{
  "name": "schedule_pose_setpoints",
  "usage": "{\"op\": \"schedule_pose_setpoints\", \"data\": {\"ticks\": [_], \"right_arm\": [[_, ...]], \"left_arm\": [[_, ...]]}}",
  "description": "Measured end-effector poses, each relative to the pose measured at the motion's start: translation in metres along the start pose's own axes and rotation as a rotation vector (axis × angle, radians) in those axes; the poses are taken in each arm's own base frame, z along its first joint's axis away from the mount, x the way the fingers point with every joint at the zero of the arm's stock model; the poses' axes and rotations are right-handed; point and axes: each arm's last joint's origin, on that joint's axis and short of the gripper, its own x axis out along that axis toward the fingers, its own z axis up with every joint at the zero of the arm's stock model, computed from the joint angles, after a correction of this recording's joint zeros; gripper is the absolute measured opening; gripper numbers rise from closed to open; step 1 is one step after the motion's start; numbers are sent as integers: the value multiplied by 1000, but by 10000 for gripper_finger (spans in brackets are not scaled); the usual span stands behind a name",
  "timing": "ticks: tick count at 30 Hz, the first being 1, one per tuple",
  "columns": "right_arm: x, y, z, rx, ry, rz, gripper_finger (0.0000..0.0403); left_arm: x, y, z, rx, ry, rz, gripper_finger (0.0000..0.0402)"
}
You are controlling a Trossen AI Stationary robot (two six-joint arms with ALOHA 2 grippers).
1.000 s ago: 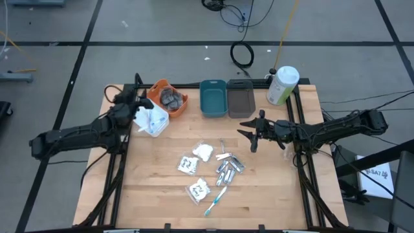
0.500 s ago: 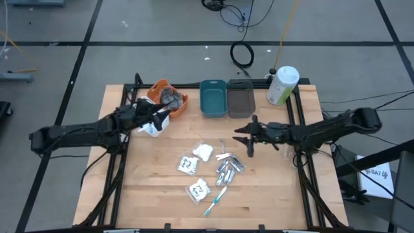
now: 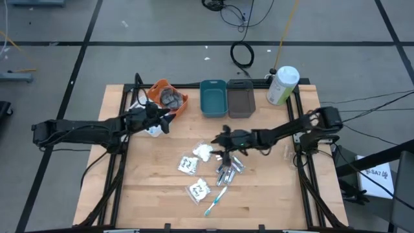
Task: Pick & Place Travel size toiletries
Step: Put the green toothbrush into the white bin
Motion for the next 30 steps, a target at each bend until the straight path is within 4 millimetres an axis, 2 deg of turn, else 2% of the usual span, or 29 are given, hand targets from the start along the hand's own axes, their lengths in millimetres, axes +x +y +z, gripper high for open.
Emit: {"op": "schedule_pose_setpoints", "data": {"ticks": [3, 6, 14, 17, 25, 30], "right_arm": [[15, 11, 2, -55, 12, 124, 206], [18, 21, 3, -92, 33, 195, 207], [13, 32, 6, -146, 40, 223, 205], [11, 41, 5, -160, 52, 286, 204], [3, 83, -11, -222, 150, 397, 207], [-4, 109, -16, -268, 145, 441, 202]], "left_arm": [[3, -1, -1, 1, 2, 0, 212], [5, -1, -3, 8, 9, 4, 213], [8, 0, -5, 17, 17, 9, 225], [8, 0, -5, 32, 17, 10, 222], [8, -2, -1, 24, -15, -5, 205], [8, -3, 1, 15, -34, -14, 195]]}}
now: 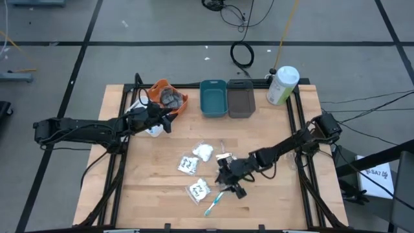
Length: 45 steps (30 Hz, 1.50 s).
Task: Pick & Place Travel size toiletries
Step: Put the green toothbrush into the white bin
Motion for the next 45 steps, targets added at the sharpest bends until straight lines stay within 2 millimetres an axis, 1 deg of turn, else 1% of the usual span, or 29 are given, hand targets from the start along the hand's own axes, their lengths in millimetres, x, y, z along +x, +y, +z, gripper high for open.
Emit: {"op": "schedule_pose_setpoints", "data": {"ticks": [3, 6, 9, 13, 18, 21, 24, 26, 28, 29, 32, 34, 37, 39, 43, 45], "right_arm": [[4, 13, -5, -27, 45, -39, 197], [10, 19, -13, -42, 89, -73, 193], [21, 23, -20, -12, 80, -63, 190], [35, 27, -38, -2, 132, -48, 186], [40, 28, -45, 6, 156, -47, 176], [40, 28, -46, 21, 167, -48, 156], [39, 29, -46, 17, 179, -44, 113], [35, 28, -45, 16, 196, -42, 71], [29, 20, -42, 29, 219, -24, 28], [24, 16, -40, 30, 230, -16, 19], [14, 2, -36, 27, 246, -30, 18], [8, -3, -30, -1, 230, -40, 17], [-4, -7, -15, -50, 161, -54, 17], [-16, -8, -3, -67, 116, -62, 17], [-42, -7, 25, -130, -47, -118, 17], [-52, -10, 30, -163, -165, -197, 16]], "left_arm": [[0, -1, 1, -36, -13, -6, 191], [0, -1, 2, -92, -18, -10, 193], [0, -1, 2, -140, -17, -10, 201], [0, -1, 2, -166, -16, -10, 213], [0, -1, 2, -164, -17, -11, 223], [0, -1, 2, -169, -19, -12, 227], [0, -1, 2, -200, -11, -16, 227], [0, -2, 1, -236, -1, -32, 228], [0, -2, 2, -263, -5, -39, 228], [0, -2, 3, -267, -10, -42, 228], [0, -3, 5, -248, -28, -49, 228], [0, -3, 4, -216, -26, -46, 228], [0, -3, 3, -174, -19, -49, 228], [-1, -4, 2, -162, -3, -56, 228], [-1, -7, 0, -150, 4, -71, 228], [-2, -9, -1, -123, 8, -83, 228]]}}
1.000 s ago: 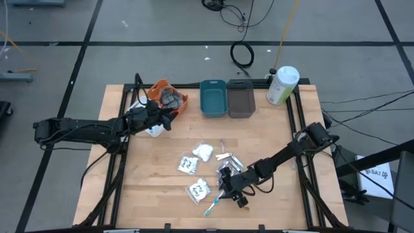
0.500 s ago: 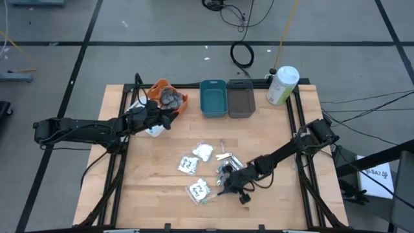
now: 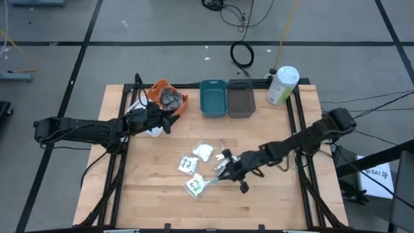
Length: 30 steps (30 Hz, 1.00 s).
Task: Pick & Place Travel size toiletries
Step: Put the green toothbrush into the white bin
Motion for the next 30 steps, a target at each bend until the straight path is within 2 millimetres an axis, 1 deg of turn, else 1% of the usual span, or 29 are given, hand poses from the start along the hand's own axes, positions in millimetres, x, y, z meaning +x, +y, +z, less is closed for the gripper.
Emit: {"op": "schedule_pose_setpoints", "data": {"ticks": [2, 6, 8, 10, 13, 17, 19, 23, 25, 27, 30], "right_arm": [[-8, -7, -2, -13, -130, -102, 16], [-29, -23, -21, 29, -411, -303, 16], [-41, -30, -32, 83, -527, -346, 16], [-49, -35, -43, 129, -583, -373, 16], [-56, -37, -51, 150, -609, -390, 16], [-55, -37, -54, 148, -585, -388, 16], [-54, -37, -55, 134, -570, -390, 16], [-52, -36, -58, 128, -532, -387, 16], [-52, -36, -58, 125, -525, -387, 16], [-51, -36, -59, 118, -515, -389, 16], [-51, -36, -59, 110, -511, -391, 16]], "left_arm": [[-1, -2, -1, 41, 1, -16, 228], [-2, -9, -2, 124, -7, -56, 228], [-1, -15, -3, 150, -29, -95, 227], [1, -23, -4, 176, -59, -154, 228], [5, -39, -5, 204, -130, -284, 228], [21, -58, -16, 313, -165, -390, 228], [30, -71, -20, 393, -193, -447, 228], [56, -97, -35, 583, -164, -497, 228], [69, -113, -36, 624, -186, -515, 228], [79, -129, -32, 631, -220, -535, 227], [90, -145, -30, 630, -234, -566, 227]]}}
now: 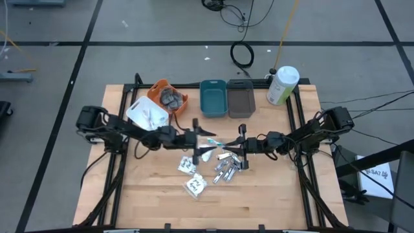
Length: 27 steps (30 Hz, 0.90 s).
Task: Pick & Place Travel size toiletries
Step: Put the green toothbrush into the white bin
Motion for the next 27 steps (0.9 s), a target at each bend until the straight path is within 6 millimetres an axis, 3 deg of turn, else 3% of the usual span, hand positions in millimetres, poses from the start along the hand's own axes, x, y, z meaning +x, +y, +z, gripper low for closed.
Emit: {"op": "schedule_pose_setpoints", "data": {"ticks": [4, 13, 16, 22, 27], "right_arm": [[0, 0, -1, -3, 6, 0, 16], [0, 0, -1, -5, 11, 1, 16], [0, 0, -1, -5, 11, 1, 16], [0, 0, -1, -3, 14, 2, 33], [0, 0, -3, -1, 38, 0, 78]], "left_arm": [[11, -4, 8, -2, -39, -42, 227], [11, -5, 7, -27, -23, -41, 214], [11, -5, 6, -25, -17, -40, 170], [11, -5, 6, -33, -18, -40, 26], [11, -3, 5, -68, -13, -13, 19]]}}
